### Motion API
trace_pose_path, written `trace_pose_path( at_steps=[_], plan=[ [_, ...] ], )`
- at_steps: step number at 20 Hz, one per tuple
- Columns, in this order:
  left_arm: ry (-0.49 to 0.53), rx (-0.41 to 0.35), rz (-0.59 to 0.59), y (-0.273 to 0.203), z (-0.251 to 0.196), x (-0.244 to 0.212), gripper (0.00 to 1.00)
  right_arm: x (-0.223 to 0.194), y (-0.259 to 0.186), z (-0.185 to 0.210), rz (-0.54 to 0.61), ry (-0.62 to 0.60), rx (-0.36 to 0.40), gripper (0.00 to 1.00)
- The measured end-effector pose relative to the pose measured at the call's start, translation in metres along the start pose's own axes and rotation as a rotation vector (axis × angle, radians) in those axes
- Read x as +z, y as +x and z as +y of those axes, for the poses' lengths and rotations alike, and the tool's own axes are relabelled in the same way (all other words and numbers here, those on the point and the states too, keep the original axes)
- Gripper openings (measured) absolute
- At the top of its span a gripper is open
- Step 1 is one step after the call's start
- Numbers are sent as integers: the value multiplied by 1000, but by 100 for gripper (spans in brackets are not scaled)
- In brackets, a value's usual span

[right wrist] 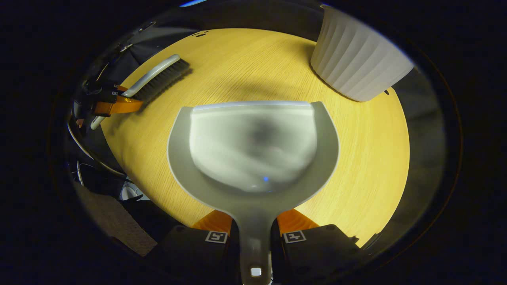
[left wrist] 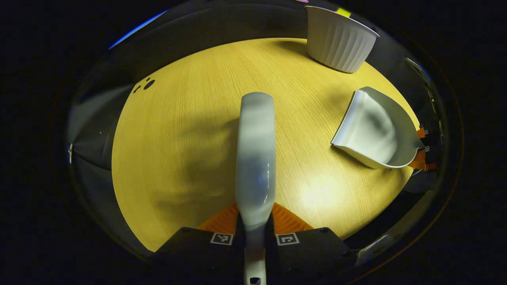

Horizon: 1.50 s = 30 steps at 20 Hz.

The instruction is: Pick up the small broom and dustpan from the desktop, sweep the trash into the dustpan with the broom, and then empty the trash into the garbage bin.

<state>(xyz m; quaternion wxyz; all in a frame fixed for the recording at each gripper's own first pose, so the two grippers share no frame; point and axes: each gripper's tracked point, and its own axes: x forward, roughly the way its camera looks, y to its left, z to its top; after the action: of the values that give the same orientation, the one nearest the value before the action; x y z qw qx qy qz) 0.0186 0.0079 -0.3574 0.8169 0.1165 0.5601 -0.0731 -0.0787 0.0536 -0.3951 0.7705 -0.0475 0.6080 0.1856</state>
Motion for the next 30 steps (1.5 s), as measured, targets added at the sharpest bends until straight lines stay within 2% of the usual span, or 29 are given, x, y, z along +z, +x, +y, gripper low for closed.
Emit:
trace_pose_path(
  at_steps=[10,11,12,13,14,15,16,17,18,19,20,21,24,30],
  plan=[
    [12,45,33,3,10,-1,29,-4,2,15,11,25,-12,41],
    [12,49,33,2,11,-2,32,-4,3,16,11,30,-11,37],
    [12,51,33,1,11,-2,30,-4,2,16,9,33,-11,48],
    [13,54,31,-1,11,-3,24,-5,0,16,8,38,-6,43],
    [17,56,29,-4,10,-4,26,-6,-3,18,9,49,3,43],
    [23,57,25,-5,8,-4,35,-5,-6,20,0,58,15,45],
    [29,59,19,-9,8,-5,32,-3,-11,20,-11,66,23,46],
    [35,63,12,-13,7,-5,39,-1,-16,20,-24,71,28,49],
    [39,69,2,-18,7,-4,43,0,-26,19,-36,76,31,42],
    [40,71,-4,-25,7,-5,41,0,-35,19,-48,82,35,42],
    [37,69,-12,-32,6,-5,43,1,-44,17,-60,90,34,49],
    [35,68,-23,-39,3,-4,47,2,-55,14,-77,93,25,49],
    [29,70,-68,-62,3,-2,48,8,-86,5,-148,81,1,50],
    [-67,96,-340,-135,8,51,48,64,-160,8,-422,93,-3,50]
  ],
)
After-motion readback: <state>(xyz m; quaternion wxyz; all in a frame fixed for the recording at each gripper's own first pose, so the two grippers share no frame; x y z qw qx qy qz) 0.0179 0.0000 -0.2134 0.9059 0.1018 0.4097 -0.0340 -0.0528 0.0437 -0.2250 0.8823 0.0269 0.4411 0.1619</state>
